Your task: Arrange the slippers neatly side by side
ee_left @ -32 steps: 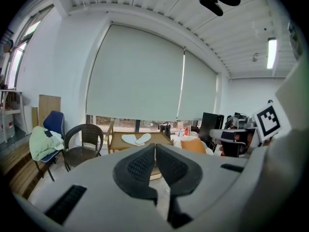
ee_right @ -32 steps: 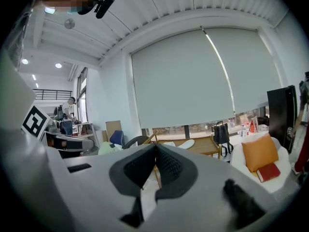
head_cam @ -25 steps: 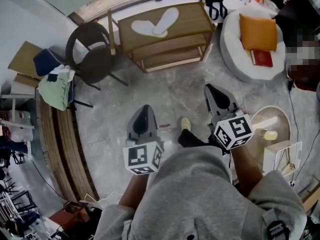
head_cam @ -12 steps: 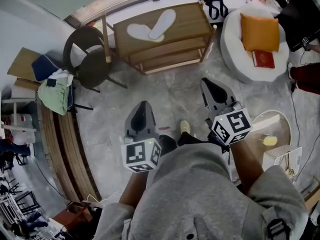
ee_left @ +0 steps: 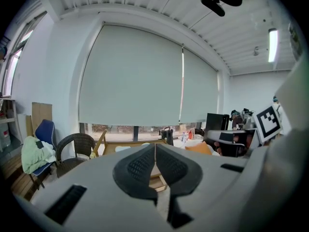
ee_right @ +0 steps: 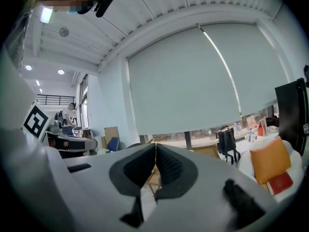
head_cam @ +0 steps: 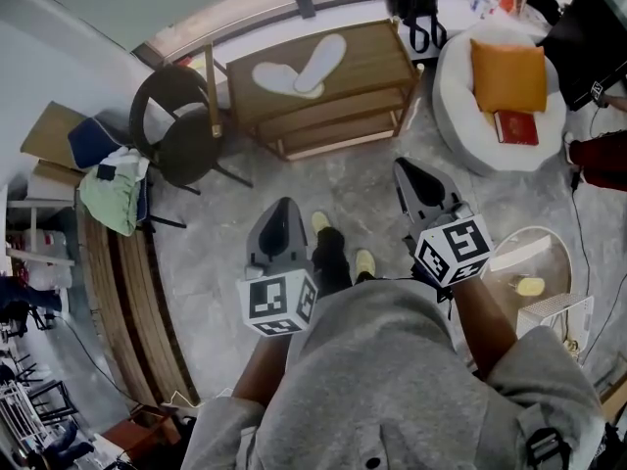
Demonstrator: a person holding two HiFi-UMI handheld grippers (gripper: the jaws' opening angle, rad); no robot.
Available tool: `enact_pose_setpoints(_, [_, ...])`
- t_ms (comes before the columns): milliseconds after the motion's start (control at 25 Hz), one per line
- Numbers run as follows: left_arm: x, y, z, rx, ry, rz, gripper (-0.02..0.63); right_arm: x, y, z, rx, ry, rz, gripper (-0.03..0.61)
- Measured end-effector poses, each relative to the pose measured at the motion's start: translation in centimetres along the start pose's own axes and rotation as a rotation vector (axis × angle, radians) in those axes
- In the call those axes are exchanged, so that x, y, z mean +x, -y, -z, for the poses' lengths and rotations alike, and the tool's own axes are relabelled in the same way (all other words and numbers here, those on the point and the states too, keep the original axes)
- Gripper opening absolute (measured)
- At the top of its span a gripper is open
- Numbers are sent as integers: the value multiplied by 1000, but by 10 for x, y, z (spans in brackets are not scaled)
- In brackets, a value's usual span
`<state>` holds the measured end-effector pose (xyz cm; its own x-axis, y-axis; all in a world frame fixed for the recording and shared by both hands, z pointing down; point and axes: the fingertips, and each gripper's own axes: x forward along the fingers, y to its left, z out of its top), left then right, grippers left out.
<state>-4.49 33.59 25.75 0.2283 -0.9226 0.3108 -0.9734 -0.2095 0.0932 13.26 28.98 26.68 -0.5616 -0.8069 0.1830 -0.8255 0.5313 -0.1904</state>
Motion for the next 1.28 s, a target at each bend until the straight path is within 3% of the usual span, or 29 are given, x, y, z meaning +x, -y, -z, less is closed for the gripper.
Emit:
enact_pose_setpoints(520, [58, -18, -12, -8, 18, 37, 20, 46, 28, -10, -34, 0, 27, 25])
enact_pose_setpoints(1280, [184, -82, -57, -49, 8, 53, 21, 173, 65, -38, -52, -63, 43, 25])
